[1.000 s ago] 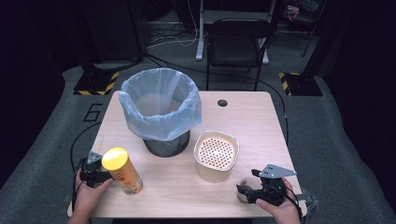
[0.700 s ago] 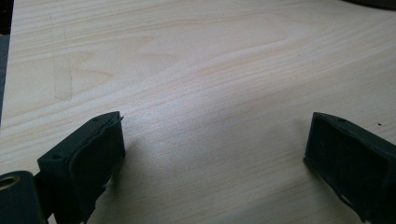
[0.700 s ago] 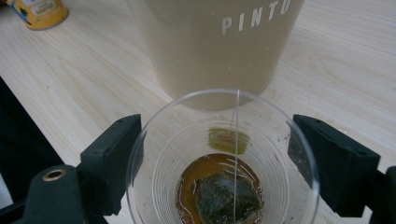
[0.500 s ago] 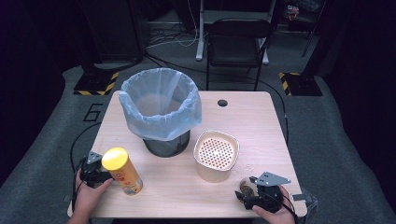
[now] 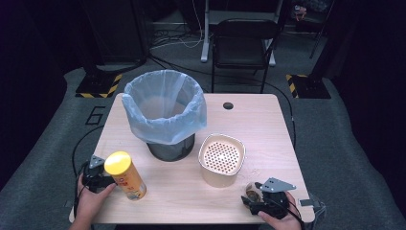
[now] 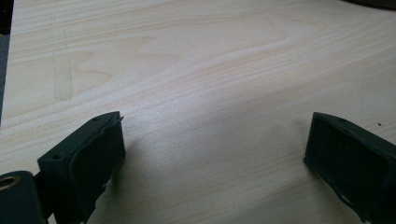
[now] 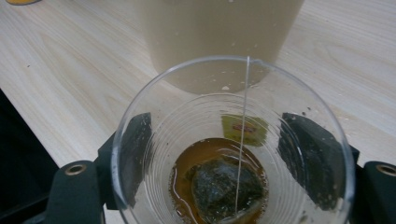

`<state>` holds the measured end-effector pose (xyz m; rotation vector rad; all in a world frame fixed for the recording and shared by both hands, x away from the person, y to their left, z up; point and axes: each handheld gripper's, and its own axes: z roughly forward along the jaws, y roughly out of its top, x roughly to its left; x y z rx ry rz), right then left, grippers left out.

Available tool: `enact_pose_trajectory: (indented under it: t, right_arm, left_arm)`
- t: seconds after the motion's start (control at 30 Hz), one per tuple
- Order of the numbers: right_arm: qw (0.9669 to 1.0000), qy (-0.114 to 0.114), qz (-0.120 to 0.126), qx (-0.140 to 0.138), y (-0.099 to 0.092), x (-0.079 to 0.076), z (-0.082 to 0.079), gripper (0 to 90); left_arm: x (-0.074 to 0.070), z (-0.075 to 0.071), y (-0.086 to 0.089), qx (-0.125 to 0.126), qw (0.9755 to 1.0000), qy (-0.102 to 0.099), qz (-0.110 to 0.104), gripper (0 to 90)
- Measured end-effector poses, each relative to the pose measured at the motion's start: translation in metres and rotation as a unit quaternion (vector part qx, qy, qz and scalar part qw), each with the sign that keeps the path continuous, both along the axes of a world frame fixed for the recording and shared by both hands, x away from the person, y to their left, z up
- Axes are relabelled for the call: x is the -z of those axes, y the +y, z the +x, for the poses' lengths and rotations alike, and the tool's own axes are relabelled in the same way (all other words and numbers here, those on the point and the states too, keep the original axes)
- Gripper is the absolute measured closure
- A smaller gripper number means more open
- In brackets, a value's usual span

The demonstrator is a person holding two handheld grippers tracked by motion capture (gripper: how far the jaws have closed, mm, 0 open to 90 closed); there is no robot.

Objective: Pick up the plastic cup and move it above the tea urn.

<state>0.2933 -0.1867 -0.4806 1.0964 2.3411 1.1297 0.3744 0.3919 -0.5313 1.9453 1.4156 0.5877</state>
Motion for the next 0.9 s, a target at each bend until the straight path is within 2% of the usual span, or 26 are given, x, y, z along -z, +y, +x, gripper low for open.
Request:
enact_pose_trajectory:
  t: [0.13, 0.4, 0.57, 0.9]
  right_arm:
    - [0.9999, -0.008, -0.012, -0.003, -0.0002, 0.0, -0.0007, 27.9]
    - [0.9997, -0.015, -0.015, -0.012, -0.0005, 0.0009, -0.0001, 30.2]
    - [0.9994, -0.022, -0.027, -0.006, -0.0016, -0.0005, 0.0005, 31.1]
    - [0.9996, -0.015, -0.023, 0.002, -0.009, -0.003, 0.0069, 31.1]
  left_arm:
    - [0.0, 0.0, 0.0, 0.0, 1.0, 0.0, 0.0, 4.5]
    - [0.0, 0.0, 0.0, 0.0, 1.0, 0.0, 0.0, 4.5]
    - [0.0, 0.0, 0.0, 0.0, 1.0, 0.0, 0.0, 4.5]
    - [0.0, 0.0, 0.0, 0.0, 1.0, 0.0, 0.0, 4.5]
